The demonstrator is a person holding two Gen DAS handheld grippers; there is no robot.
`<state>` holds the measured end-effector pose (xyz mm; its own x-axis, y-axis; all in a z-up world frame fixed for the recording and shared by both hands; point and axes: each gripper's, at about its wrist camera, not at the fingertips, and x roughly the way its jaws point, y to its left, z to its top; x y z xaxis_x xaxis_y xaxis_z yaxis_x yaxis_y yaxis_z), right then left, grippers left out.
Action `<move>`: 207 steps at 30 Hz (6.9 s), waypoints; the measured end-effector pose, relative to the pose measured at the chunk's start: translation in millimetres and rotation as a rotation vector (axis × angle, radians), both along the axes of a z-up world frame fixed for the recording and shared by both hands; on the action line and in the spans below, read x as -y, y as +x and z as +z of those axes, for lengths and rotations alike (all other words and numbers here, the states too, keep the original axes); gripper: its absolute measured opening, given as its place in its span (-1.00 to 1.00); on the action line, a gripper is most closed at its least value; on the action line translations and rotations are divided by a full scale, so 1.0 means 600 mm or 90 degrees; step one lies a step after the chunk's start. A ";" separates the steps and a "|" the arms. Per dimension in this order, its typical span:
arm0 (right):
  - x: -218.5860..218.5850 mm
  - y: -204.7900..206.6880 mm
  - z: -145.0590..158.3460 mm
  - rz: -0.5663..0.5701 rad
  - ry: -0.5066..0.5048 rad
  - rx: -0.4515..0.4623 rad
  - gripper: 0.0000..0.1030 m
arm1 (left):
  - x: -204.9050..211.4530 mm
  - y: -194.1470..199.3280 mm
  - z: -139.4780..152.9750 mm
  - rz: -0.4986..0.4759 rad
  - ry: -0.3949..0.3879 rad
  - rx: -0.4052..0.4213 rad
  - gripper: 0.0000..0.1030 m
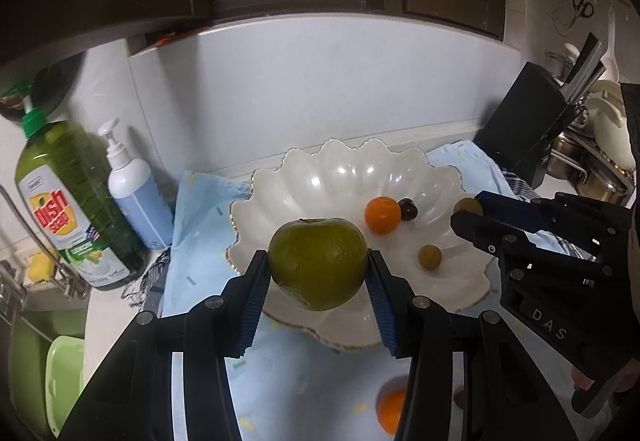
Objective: Organize fruits
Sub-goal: 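Carry the small fruit over the bowl with the right tool while the left tool carries the citrus, then open the right tool to drop the small fruit in the bowl while the left tool releases the citrus, then move both tools back from the bowl toward the last fruits, then grasp the reddish date with the right tool while the left tool grasps the tangerine, then carry the date over the bowl with the right tool while the left tool carries the tangerine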
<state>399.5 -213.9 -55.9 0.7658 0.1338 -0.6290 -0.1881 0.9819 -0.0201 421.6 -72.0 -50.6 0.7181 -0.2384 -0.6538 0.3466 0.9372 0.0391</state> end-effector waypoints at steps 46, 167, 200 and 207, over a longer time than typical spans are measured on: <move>0.048 0.125 -0.071 -0.041 -0.027 -0.145 -0.12 | 0.054 0.131 -0.083 0.012 0.067 -0.114 0.40; -0.004 -0.168 -0.136 0.059 0.034 -0.183 -0.66 | 0.037 -0.152 -0.150 -0.163 0.055 -0.103 -0.12; 0.001 -0.166 0.017 0.042 0.073 0.004 -0.66 | -0.014 -0.164 0.012 -0.061 -0.007 0.032 -0.12; 0.002 -0.133 0.026 0.039 0.063 0.022 -0.66 | -0.015 -0.135 0.027 -0.046 -0.009 0.053 -0.12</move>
<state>319.9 -214.9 -40.5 0.7752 0.2402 -0.5843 -0.2480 0.9664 0.0682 340.5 -63.2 -34.6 0.7506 -0.3010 -0.5882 0.4099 0.9103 0.0573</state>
